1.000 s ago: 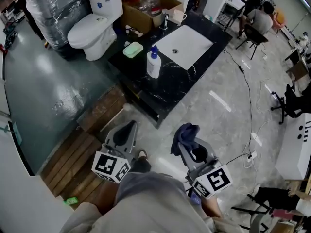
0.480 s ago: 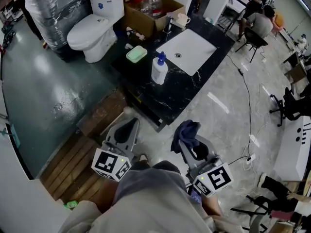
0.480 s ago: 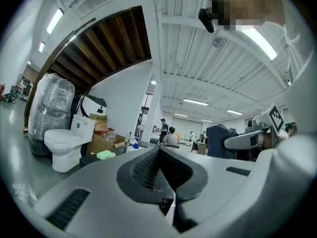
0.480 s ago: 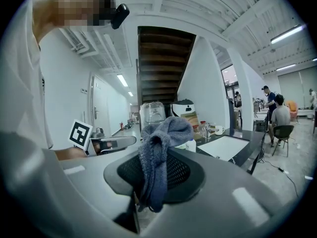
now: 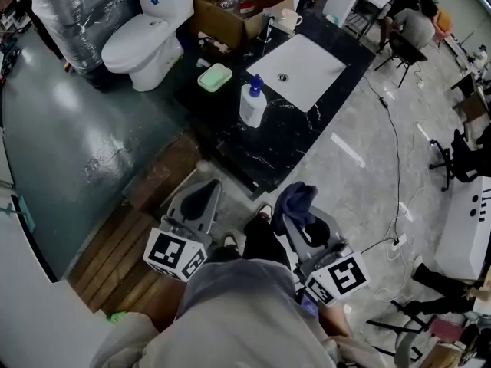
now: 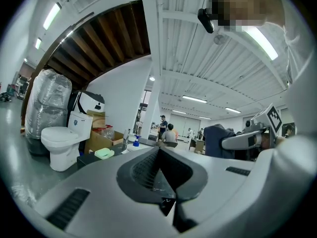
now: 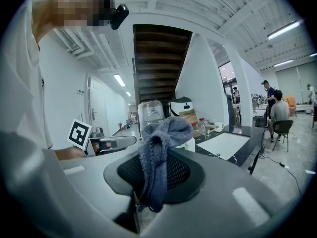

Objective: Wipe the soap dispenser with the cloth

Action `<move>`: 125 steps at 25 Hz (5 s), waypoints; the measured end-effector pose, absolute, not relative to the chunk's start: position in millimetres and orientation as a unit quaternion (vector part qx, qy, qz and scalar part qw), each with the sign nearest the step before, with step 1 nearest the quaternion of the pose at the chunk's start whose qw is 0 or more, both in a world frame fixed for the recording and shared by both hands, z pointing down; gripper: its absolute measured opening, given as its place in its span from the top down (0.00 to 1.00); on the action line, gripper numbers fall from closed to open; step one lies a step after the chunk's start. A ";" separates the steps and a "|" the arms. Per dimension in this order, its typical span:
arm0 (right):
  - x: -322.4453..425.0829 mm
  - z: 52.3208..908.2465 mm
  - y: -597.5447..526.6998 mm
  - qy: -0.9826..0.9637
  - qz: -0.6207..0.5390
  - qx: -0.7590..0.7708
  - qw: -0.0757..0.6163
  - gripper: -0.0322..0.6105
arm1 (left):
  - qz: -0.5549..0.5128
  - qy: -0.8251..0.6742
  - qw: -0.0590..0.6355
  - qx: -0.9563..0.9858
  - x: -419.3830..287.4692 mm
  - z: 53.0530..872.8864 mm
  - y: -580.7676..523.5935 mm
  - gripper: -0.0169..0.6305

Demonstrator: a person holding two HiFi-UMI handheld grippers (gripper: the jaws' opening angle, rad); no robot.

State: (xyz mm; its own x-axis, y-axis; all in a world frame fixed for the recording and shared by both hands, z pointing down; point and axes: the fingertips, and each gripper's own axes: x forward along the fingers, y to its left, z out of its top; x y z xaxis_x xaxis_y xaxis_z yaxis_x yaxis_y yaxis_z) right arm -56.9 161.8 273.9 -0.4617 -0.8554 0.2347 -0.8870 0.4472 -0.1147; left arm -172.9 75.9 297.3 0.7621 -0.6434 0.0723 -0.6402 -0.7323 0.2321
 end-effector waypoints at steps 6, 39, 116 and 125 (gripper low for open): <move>-48.0 279.7 138.2 -0.852 0.119 0.506 0.070 0.84 | 0.009 -0.350 0.126 0.928 -164.3 302.7 53.0 0.96; 84.8 299.4 -24.6 -0.878 0.147 0.451 0.072 0.84 | 0.075 -0.395 0.123 0.907 -45.5 339.1 -105.9 0.96; -39.8 362.7 -193.4 -0.945 0.157 0.275 0.086 0.84 | 0.074 -0.364 0.087 0.924 -48.5 358.3 -158.0 0.76; -42.0 373.8 -197.4 -0.940 0.173 0.283 0.086 0.84 | 0.067 -0.357 0.095 0.927 -54.1 359.5 -158.8 0.76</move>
